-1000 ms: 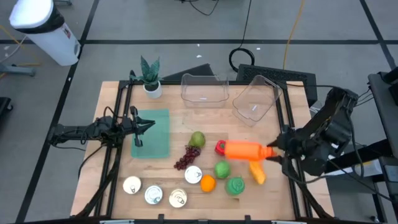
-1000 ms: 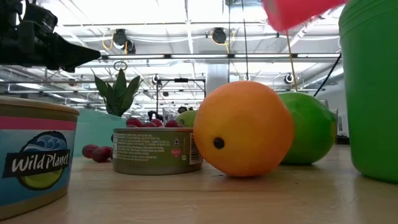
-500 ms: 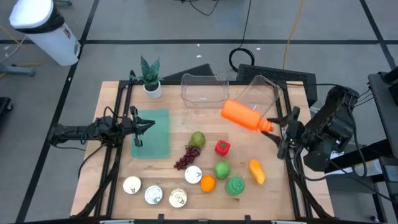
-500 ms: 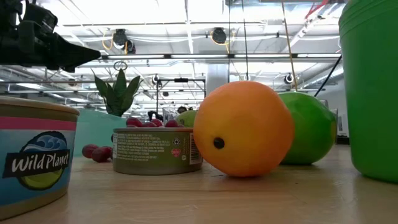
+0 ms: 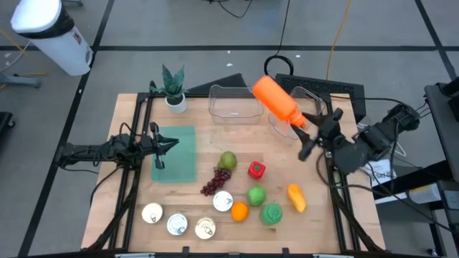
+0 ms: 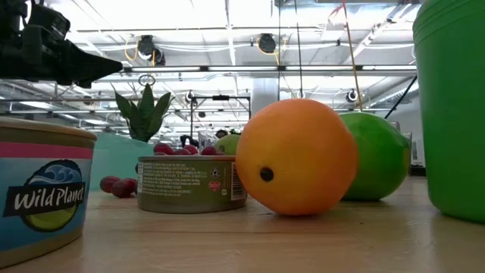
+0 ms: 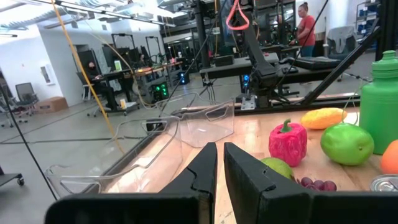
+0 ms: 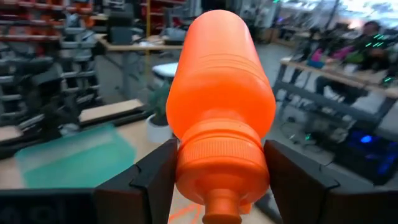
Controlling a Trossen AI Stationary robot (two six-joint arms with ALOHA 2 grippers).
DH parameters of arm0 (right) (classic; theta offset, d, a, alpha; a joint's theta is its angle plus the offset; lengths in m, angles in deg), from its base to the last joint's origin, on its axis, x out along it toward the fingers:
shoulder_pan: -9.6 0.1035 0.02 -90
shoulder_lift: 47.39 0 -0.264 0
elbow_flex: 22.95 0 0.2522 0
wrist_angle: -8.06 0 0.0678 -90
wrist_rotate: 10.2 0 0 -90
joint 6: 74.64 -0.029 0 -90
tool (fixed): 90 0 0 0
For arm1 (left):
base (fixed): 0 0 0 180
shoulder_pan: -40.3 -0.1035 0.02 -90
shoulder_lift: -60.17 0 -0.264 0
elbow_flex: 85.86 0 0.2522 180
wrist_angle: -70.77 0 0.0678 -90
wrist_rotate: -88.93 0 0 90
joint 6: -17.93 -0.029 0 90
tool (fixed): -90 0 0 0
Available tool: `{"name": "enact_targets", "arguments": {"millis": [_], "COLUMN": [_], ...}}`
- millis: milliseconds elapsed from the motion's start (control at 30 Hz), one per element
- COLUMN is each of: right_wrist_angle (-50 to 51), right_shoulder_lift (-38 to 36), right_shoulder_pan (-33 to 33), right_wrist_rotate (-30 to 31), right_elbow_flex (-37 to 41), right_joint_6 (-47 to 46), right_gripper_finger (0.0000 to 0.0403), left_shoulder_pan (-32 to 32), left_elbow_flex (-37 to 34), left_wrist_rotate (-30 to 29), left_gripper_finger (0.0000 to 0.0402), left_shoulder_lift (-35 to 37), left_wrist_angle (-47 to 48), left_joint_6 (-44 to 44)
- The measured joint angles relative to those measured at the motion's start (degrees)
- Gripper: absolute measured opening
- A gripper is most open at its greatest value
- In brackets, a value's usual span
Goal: Pick & Place Food Item
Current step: Put the orange tumbler into the right transparent bin
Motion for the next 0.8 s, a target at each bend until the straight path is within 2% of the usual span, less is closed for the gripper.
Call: {"name": "enact_targets", "arguments": {"millis": [133,400,667,800], "right_wrist_angle": [-9.91,-17.63,-14.66,-5.75], "right_shoulder_lift": [0.56,0.50,0.45,0.62], "right_shoulder_pan": [-6.96,-23.61,-41.57,-50.49], "right_wrist_rotate": [-1.55,-14.49,-25.71,-26.51], "right_elbow_flex": [0.00,0.00,0.00,0.00], "right_joint_6": [12.51,20.28,21.83,19.16], "right_gripper_finger": [0.0209,0.0209,0.0209,0.0209], "left_shoulder_pan": [-0.01,-0.01,-0.02,0.00], "left_elbow_flex": [0.00,0.00,0.00,0.00], "left_wrist_rotate": [0.02,0.02,0.02,0.02], "left_gripper_finger": [0.0042,0.0042,0.0042,0.0042], "left_shoulder_lift": [0.01,0.02,0.01,0.00], "left_wrist_angle": [0.00,0.00,-0.02,0.00], "left_joint_6": [0.01,0.00,0.01,0.00]}}
